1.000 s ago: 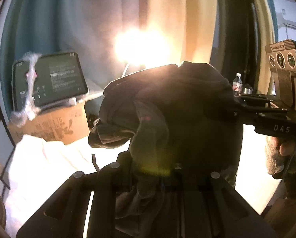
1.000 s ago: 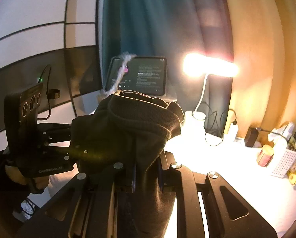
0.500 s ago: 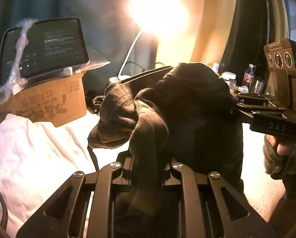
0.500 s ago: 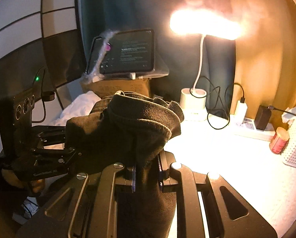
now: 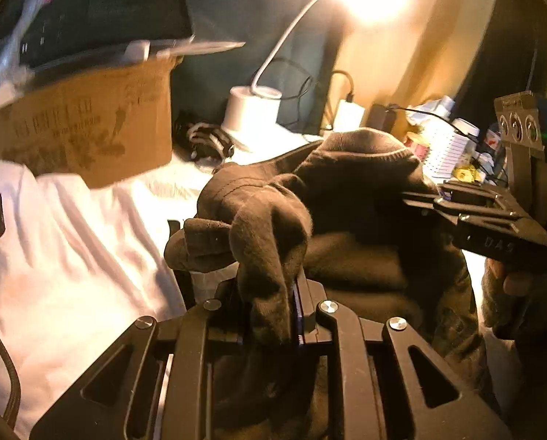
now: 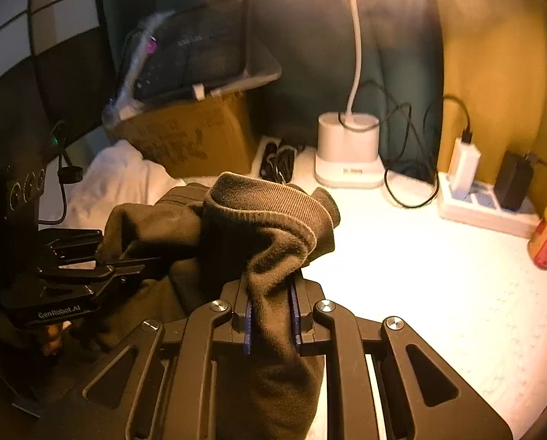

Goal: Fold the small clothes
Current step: 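Carry the lifted shirt bundle with both tools away from the bed, then lower the folded brown shirt onto the bed and open both tools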

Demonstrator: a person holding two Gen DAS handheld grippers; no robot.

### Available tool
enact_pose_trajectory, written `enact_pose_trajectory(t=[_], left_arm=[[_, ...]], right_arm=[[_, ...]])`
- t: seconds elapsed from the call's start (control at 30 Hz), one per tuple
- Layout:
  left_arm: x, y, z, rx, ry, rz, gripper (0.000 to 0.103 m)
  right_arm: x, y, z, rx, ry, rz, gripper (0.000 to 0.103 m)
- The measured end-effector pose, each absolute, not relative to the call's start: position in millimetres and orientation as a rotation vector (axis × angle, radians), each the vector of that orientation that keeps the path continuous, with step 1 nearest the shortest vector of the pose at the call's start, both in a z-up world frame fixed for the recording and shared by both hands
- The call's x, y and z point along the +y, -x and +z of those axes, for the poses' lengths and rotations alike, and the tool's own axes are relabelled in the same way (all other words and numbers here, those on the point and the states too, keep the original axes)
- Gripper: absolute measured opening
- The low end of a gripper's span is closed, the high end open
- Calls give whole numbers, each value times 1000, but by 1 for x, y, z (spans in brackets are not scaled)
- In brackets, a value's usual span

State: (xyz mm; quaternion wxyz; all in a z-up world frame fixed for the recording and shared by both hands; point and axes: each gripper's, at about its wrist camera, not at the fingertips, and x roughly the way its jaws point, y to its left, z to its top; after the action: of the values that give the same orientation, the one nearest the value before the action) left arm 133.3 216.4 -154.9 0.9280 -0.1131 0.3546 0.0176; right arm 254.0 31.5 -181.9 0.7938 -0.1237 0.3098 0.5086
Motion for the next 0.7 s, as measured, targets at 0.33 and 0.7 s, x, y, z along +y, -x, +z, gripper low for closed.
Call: enact_pose_trajectory(t=[0.33, 0.7], left_arm=[[235, -159, -175, 824, 312, 67, 21], [260, -176, -175, 815, 352, 103, 24]], right_arm=[[28, -299, -226, 833, 192, 1006, 17], [10, -320, -226, 868, 120, 908, 36]])
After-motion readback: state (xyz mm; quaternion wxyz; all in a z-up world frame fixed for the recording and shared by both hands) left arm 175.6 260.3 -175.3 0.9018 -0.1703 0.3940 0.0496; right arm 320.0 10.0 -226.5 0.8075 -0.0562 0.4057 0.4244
